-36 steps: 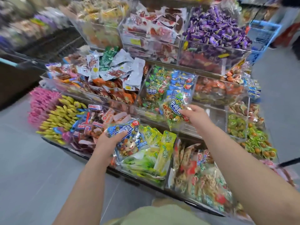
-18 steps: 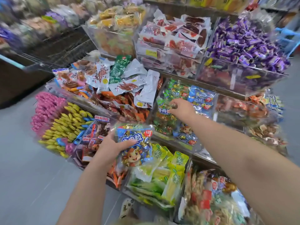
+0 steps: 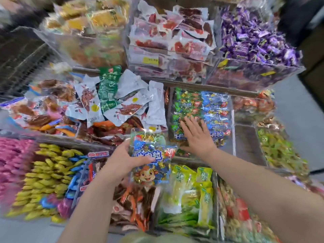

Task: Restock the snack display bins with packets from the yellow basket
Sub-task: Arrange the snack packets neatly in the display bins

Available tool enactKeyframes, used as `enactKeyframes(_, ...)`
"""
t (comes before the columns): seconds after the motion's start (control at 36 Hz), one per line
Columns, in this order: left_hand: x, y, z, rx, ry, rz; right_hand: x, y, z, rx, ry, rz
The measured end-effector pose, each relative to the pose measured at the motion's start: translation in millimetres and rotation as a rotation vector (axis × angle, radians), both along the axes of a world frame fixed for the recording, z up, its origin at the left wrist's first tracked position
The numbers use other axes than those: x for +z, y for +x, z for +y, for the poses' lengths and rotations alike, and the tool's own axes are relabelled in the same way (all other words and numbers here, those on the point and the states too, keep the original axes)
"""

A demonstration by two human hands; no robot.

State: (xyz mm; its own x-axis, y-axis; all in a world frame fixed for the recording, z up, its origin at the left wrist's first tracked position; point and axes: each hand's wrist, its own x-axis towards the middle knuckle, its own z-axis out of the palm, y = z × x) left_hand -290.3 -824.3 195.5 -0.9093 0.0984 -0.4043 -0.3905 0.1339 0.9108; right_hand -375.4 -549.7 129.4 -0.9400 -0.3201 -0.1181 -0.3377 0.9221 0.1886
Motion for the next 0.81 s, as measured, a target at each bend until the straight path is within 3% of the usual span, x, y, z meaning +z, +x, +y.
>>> enactKeyframes(0.22,-0.3,-22.3,-8.7,-0.126,0.054,0.027,-2.6,-18.1,-21.6,-0.207,0.006,-0.071)
enactKeyframes(0.47,-3.6,-31.3,-11.6,-0.195,0.037,0.027,9.3,-9.4,-20.3,-0.183,-0.084,-0.073)
enactKeyframes(0.53,-7.3,-32.7,-7.5,-0.221,0.064,0.016,20.5,3.2,-21.5,-0.151,-0.29,0.001)
enactKeyframes(0.58,-9.9,-30.9,-1.4,-0.265,0.106,0.015,38.1,17.9,-25.6,-0.193,-0.681,0.034)
enactKeyframes(0.67,-13.5,-29.8,11.0,-0.281,0.142,-0.017,72.3,34.7,-33.8,-0.482,-1.377,-0.294)
enactKeyframes(0.69,-13.5,-29.4,15.5,-0.295,0.165,-0.026,77.3,37.3,-33.3,-0.554,-1.478,-0.439)
enactKeyframes(0.75,-12.5,-28.7,24.8,-0.34,0.195,-0.038,79.6,39.7,-29.7,-0.504,-1.417,-0.632)
enactKeyframes(0.81,-12.4,-29.3,33.9,-0.362,0.176,-0.048,78.4,42.3,-23.7,-0.5,-1.396,-0.643)
